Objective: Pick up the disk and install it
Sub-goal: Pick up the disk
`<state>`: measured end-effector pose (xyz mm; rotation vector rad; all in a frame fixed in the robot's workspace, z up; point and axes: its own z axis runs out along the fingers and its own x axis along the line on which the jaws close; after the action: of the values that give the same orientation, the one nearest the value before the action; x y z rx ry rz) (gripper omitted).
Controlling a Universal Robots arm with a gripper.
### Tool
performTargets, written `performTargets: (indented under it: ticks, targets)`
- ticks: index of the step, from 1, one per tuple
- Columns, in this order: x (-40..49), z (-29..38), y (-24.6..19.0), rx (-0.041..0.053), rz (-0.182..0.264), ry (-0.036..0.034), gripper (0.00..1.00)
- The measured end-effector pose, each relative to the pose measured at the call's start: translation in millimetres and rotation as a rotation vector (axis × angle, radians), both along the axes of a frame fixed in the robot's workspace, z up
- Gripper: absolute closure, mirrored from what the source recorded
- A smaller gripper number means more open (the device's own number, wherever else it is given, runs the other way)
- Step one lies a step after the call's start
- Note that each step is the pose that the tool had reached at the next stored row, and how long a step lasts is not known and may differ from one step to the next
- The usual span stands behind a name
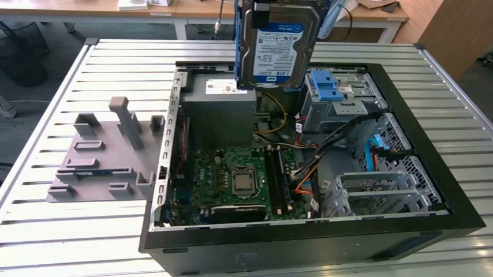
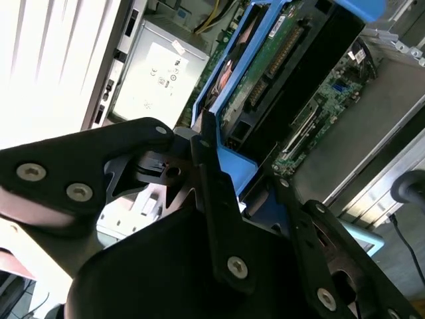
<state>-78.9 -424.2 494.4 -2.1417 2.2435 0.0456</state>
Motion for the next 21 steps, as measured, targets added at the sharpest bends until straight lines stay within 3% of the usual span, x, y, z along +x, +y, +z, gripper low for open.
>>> performTargets:
  ticks: [8,15,21]
  targets:
    - [2.3,-0.1,-7.0,0.0001,-0.004,-0.0001,0.64]
    - [2.8,-0.1,-7.4,-0.0001,-0.004,0.0,0.64]
    - [2.8,-0.1,-10.5,0.0,-0.004,0.0,0.64]
